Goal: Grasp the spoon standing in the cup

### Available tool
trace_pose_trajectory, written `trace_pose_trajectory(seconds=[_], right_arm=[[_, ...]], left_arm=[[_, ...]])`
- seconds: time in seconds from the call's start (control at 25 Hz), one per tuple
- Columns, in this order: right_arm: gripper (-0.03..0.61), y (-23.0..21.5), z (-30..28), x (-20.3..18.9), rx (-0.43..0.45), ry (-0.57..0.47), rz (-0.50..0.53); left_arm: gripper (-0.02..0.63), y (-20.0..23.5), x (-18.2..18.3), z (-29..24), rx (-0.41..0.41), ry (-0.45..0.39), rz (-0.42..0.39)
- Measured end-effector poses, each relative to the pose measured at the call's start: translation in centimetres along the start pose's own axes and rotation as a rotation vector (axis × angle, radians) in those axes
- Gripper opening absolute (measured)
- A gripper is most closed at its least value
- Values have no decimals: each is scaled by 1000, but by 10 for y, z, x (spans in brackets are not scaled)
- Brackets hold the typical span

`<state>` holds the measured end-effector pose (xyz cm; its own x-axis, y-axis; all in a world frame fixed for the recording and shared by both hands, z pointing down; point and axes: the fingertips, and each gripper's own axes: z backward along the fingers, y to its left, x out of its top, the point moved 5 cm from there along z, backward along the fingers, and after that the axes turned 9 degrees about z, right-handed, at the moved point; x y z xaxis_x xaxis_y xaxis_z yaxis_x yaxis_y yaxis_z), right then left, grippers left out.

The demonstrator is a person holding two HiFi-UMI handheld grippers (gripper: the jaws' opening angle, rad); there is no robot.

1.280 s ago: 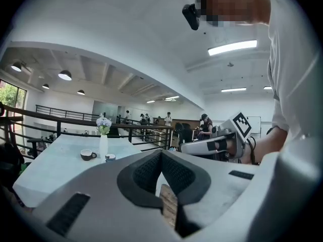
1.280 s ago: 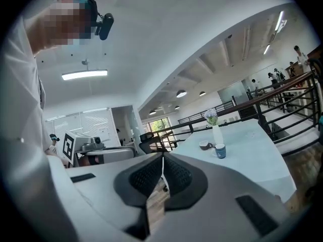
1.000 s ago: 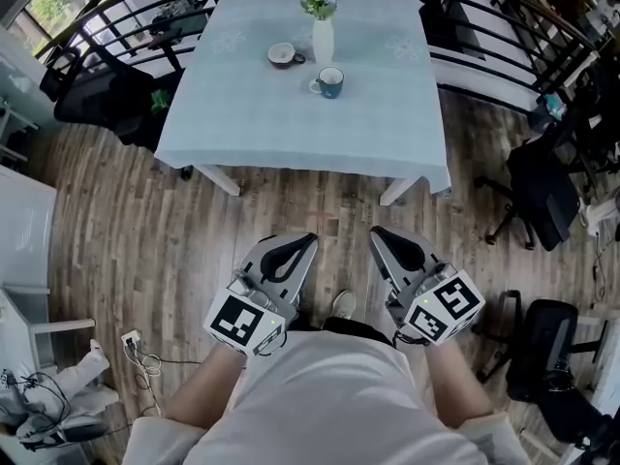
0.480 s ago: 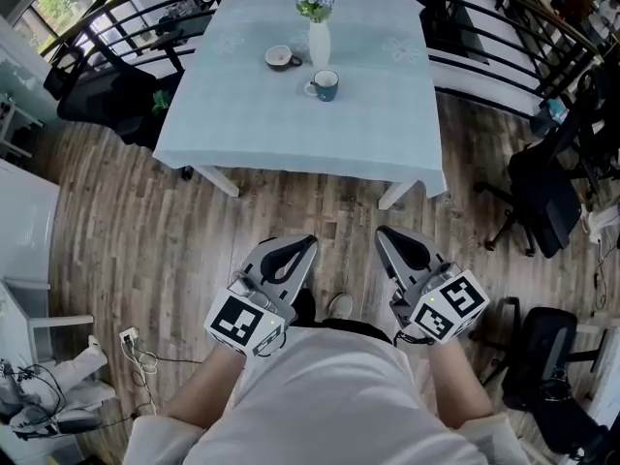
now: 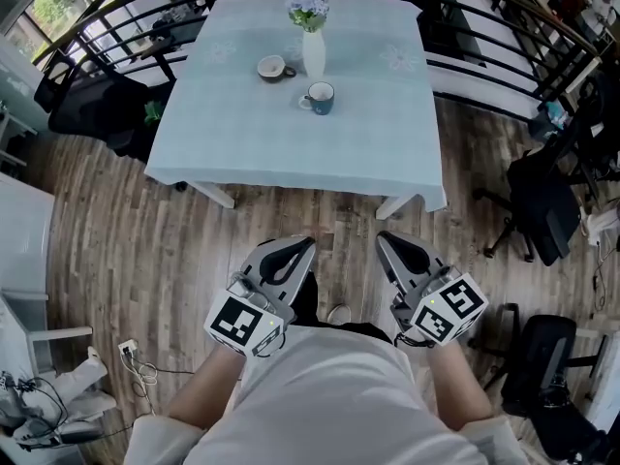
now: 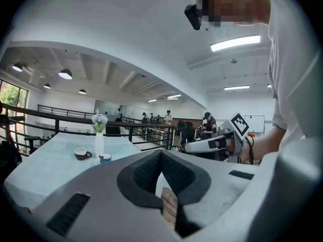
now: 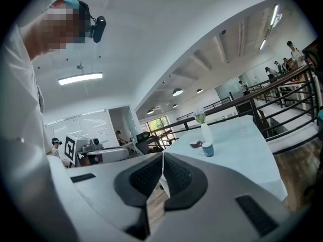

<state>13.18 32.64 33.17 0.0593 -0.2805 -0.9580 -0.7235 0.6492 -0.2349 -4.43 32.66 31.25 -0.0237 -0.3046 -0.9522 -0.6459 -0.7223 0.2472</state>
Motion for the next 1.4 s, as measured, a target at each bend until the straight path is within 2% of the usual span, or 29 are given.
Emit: trace_pose_trajectory(seconds=[0.56,1.12,1.4], right_arm=[[22,-52,-124,10,9,55,-40],[21,-99,-234,35,-43,104,-58],[21,-120,-286,50,-73,116,-66]], left_arm=[[5,122,12,-57,-11,34,55],[5,238,36,-107,-55,75,100],[5,292,52,-129,-92,94,90]])
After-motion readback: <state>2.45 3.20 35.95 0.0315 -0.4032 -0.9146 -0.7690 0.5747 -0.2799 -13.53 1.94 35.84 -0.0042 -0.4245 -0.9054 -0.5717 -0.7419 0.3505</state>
